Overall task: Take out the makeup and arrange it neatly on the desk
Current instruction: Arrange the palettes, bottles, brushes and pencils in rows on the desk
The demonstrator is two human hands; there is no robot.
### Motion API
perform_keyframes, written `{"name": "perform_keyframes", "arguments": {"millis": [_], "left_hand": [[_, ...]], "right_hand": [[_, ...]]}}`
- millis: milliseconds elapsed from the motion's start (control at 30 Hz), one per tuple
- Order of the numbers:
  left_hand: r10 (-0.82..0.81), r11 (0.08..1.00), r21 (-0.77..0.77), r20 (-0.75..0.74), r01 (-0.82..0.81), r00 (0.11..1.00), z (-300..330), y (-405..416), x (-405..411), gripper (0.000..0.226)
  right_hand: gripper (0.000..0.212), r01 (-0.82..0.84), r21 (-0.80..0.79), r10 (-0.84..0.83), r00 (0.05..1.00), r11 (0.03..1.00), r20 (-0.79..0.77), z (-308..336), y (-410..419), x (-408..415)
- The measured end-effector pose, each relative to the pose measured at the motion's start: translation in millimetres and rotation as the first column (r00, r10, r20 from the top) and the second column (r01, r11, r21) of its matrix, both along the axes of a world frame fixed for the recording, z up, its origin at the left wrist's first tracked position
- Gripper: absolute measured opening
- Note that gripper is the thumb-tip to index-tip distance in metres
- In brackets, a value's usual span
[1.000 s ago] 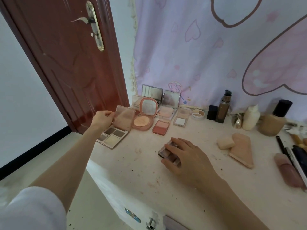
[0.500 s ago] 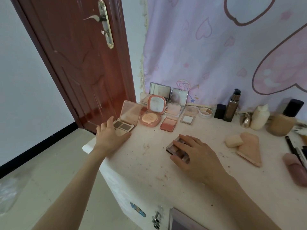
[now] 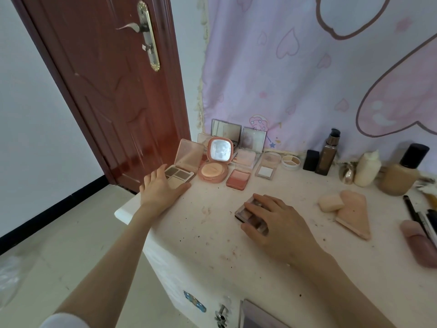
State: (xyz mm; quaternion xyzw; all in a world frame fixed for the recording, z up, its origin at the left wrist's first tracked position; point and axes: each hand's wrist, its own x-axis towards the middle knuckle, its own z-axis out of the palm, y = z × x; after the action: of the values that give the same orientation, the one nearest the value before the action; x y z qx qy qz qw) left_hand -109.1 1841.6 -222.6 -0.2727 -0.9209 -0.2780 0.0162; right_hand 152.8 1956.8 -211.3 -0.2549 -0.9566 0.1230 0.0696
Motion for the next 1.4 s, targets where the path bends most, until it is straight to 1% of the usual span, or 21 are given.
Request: {"name": "perform_keyframes", "arguments": {"millis": [100, 200, 267, 333, 400, 467, 533, 633, 733, 800, 900, 967, 1000, 1067, 1133, 1167, 1233, 1267, 1300, 1333, 1400], "left_hand": [[-0.017, 1.000, 0.015, -0.042, 0.018, 0.999, -2.1, -0.2, 6.3, 0.093], [-0.013, 0.987, 0.161, -0.094, 0.028, 0.995, -2.5, 0.0, 22.7, 0.084], [-0.038, 0.977, 0.204, -0.136, 0.066, 0.990, -2.6, -1.8, 38.9, 0.076], [-0.118, 0.971, 0.178, -0.218, 0.159, 0.969, -4.4, -4.6, 58.7, 0.067], [-0.247, 0.944, 0.150, -0.274, 0.295, 0.929, -4.3, -6.6, 81.9, 0.061], [-0.398, 0.888, 0.117, -0.289, 0.444, 0.871, -2.5, -4.9, 106.2, 0.059], [-0.516, 0.828, 0.073, -0.286, 0.555, 0.807, -2.5, 2.1, 128.6, 0.055], [-0.603, 0.773, 0.046, -0.255, 0.633, 0.756, -4.0, 16.6, 153.4, 0.055], [-0.623, 0.766, 0.002, -0.241, 0.642, 0.744, -5.6, 27.4, 163.1, 0.059], [-0.598, 0.783, 0.057, -0.203, 0.619, 0.775, -5.7, 30.9, 162.6, 0.053], [-0.555, 0.803, 0.185, -0.111, 0.566, 0.824, -4.0, 31.6, 159.5, 0.044], [-0.537, 0.786, 0.365, 0.005, 0.499, 0.843, 1.3, 28.3, 155.9, 0.043], [-0.534, 0.762, 0.465, 0.060, 0.450, 0.843, 4.5, 25.9, 153.9, 0.042], [-0.549, 0.700, 0.615, 0.137, 0.364, 0.824, 10.3, 20.8, 152.3, 0.044], [-0.584, 0.640, 0.701, 0.177, 0.315, 0.792, 13.8, 16.3, 153.5, 0.047], [-0.603, 0.616, 0.726, 0.183, 0.307, 0.777, 15.2, 14.7, 154.7, 0.048], [-0.640, 0.580, 0.753, 0.186, 0.311, 0.745, 17.3, 11.5, 156.9, 0.048], [-0.657, 0.565, 0.763, 0.188, 0.313, 0.730, 18.2, 10.3, 157.9, 0.048], [-0.672, 0.553, 0.771, 0.188, 0.316, 0.716, 18.9, 9.5, 158.6, 0.049], [-0.684, 0.543, 0.775, 0.185, 0.323, 0.706, 18.9, 8.5, 159.3, 0.051], [-0.698, 0.533, 0.773, 0.173, 0.344, 0.695, 18.2, 7.4, 161.1, 0.055]], "right_hand": [[0.060, 0.001, -0.007, -0.001, 1.000, 1.000, -0.019, 1.9, -1.3, 0.5], [0.065, 0.006, -0.025, -0.007, 0.999, 1.000, -0.050, 4.5, 0.0, 1.1], [0.069, 0.009, -0.044, -0.012, 0.998, 0.999, -0.055, 5.7, 3.1, 2.5], [0.072, 0.015, -0.048, -0.018, 0.998, 0.999, -0.061, 6.3, 7.1, 5.3], [0.071, 0.025, -0.039, -0.028, 0.998, 0.999, -0.061, 6.8, 12.3, 9.4], [0.065, 0.036, -0.057, -0.040, 0.996, 0.998, -0.074, 7.9, 18.8, 13.9], [0.056, 0.048, -0.106, -0.061, 0.991, 0.993, -0.123, 8.9, 25.3, 17.1], [0.045, 0.079, -0.137, -0.101, 0.982, 0.987, -0.163, 7.7, 32.3, 19.3], [0.037, 0.110, -0.146, -0.135, 0.975, 0.983, -0.177, 4.2, 37.2, 19.3], [0.033, 0.125, -0.158, -0.156, 0.967, 0.979, -0.202, 2.3, 40.3, 20.0], [0.030, 0.127, -0.178, -0.168, 0.956, 0.976, -0.242, 1.9, 41.6, 20.7], [0.028, 0.133, -0.179, -0.185, 0.932, 0.975, -0.313, 3.7, 38.8, 20.2], [0.026, 0.138, -0.176, -0.196, 0.907, 0.975, -0.373, 5.5, 36.3, 19.7], [0.022, 0.125, -0.221, -0.225, 0.825, 0.967, -0.519, 10.5, 28.5, 18.3], [0.017, 0.054, -0.398, -0.310, 0.726, 0.916, -0.614, 15.7, 19.0, 16.0], [0.017, -0.012, -0.520, -0.364, 0.700, 0.854, -0.614, 17.9, 14.5, 14.1], [0.028, -0.193, -0.725, -0.421, 0.704, 0.661, -0.572, 19.9, 7.1, 10.5], [0.033, -0.276, -0.774, -0.417, 0.714, 0.570, -0.562, 19.3, 5.1, 8.8], [0.033, -0.355, -0.788, -0.398, 0.715, 0.503, -0.575, 18.5, 3.8, 7.5], [0.032, -0.415, -0.785, -0.379, 0.708, 0.459, -0.596, 17.7, 3.0, 6.2], [0.030, -0.462, -0.778, -0.368, 0.697, 0.426, -0.616, 15.0, 3.1, 4.6]]}}
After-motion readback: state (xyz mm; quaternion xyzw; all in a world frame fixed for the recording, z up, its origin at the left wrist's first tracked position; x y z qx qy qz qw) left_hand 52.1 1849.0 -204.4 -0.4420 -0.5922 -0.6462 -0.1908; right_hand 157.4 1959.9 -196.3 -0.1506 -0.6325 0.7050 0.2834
